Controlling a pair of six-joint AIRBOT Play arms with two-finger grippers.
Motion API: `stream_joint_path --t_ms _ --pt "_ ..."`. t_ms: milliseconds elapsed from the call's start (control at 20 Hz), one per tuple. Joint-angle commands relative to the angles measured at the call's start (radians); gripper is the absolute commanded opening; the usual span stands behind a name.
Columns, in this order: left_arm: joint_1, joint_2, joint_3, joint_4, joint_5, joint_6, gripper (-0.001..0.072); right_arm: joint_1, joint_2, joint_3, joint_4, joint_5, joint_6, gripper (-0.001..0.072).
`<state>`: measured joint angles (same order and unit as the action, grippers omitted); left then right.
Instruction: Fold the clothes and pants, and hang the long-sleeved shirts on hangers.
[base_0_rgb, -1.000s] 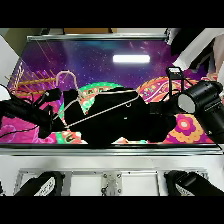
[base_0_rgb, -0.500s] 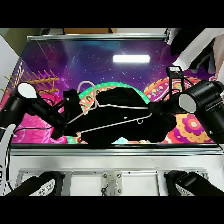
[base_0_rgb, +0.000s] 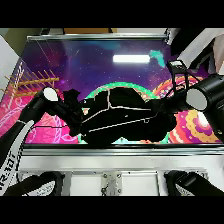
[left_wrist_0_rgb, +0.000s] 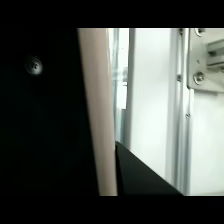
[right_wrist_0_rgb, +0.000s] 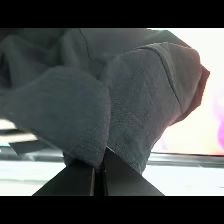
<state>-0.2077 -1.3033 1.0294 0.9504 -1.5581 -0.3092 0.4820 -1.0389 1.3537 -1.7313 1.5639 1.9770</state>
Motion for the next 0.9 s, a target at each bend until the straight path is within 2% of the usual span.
stream_joint_path --t_ms 0,350,550,700,850 --pt "-0.021 -0.013 -0.001 -0.096 0.126 -0.001 0.0018 0.000 0.000 0.039 0.000 0.068 -0.069 0.0021" --pt "-0.021 -0.013 0.000 -0.113 0.164 0.028 0.0018 0.002 0.000 0.078 0.035 0.003 -0.090 0.0021" --pt "-0.021 -0.013 0.000 -0.112 0.127 0.077 0.0019 0.002 -0.001 0.078 0.021 -0.106 -0.100 0.0020" --pt "-0.021 -0.013 0.000 -0.111 0.103 0.077 0.0019 0.002 -0.023 0.078 0.000 -0.128 -0.101 0.0020" --pt "-0.021 -0.013 0.000 -0.112 0.102 0.077 0.0019 0.016 -0.048 0.078 0.031 -0.160 -0.150 0.0020"
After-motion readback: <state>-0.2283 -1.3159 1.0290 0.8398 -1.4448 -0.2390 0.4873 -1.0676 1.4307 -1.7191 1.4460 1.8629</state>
